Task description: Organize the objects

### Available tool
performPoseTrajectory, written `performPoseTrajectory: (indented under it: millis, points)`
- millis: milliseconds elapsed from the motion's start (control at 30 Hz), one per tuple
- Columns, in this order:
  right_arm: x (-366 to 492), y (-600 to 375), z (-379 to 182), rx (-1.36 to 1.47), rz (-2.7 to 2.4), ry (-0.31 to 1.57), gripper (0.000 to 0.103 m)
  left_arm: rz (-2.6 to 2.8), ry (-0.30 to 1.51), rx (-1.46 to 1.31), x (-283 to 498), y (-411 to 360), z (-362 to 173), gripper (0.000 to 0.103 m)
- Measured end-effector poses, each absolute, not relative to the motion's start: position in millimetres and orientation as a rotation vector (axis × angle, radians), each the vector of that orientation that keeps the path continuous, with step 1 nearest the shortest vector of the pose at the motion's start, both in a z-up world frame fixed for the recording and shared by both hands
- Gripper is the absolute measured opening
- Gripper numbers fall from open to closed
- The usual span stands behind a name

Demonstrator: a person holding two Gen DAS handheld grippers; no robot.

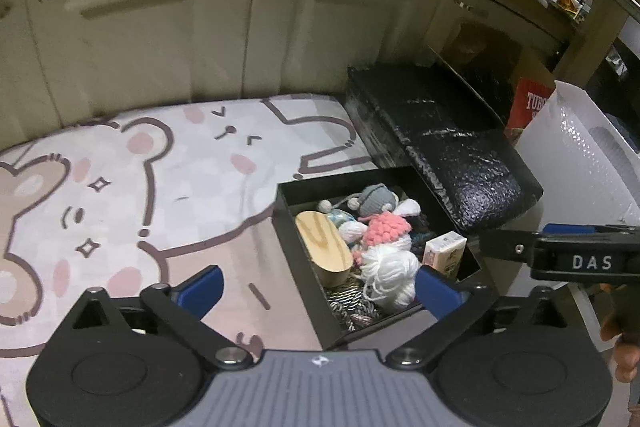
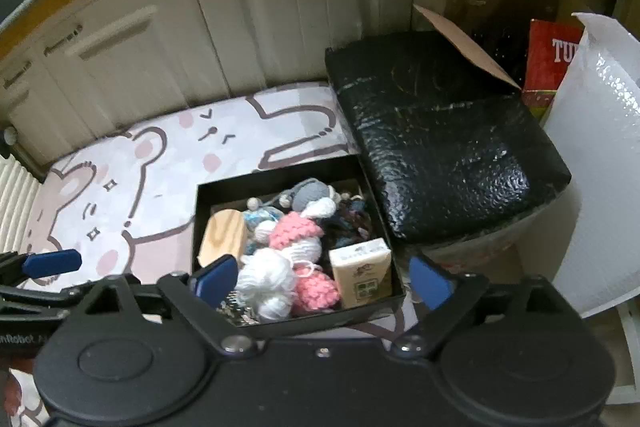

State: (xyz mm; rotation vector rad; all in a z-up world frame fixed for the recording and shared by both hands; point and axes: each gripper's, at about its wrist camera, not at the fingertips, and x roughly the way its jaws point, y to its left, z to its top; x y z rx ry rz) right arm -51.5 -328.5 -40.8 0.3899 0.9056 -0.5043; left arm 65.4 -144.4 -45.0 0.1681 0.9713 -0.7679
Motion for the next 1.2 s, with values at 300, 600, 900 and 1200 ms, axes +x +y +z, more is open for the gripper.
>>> performPoseTrajectory:
  millis: [300, 600, 900, 1200]
  points:
    - [-76, -305, -15, 0.35, -0.501, 0.849, 0.096, -0.74, 0.932, 0.152, 54, -120, -12, 0.103]
    - [-111, -287, 8, 0.352, -0.497, 0.792, 0.096, -0.726, 0.85, 0.227, 20, -109, 13, 0.103]
    - [-132, -261, 16, 0.307, -0.503, 0.794, 0.096, -0.677, 0.849, 0.194, -2, -83, 17, 0.103]
    - [-151, -237, 15, 0.307, -0.501, 0.785, 0.097, -0.636, 0.826, 0.261, -16, -64, 14, 0.103]
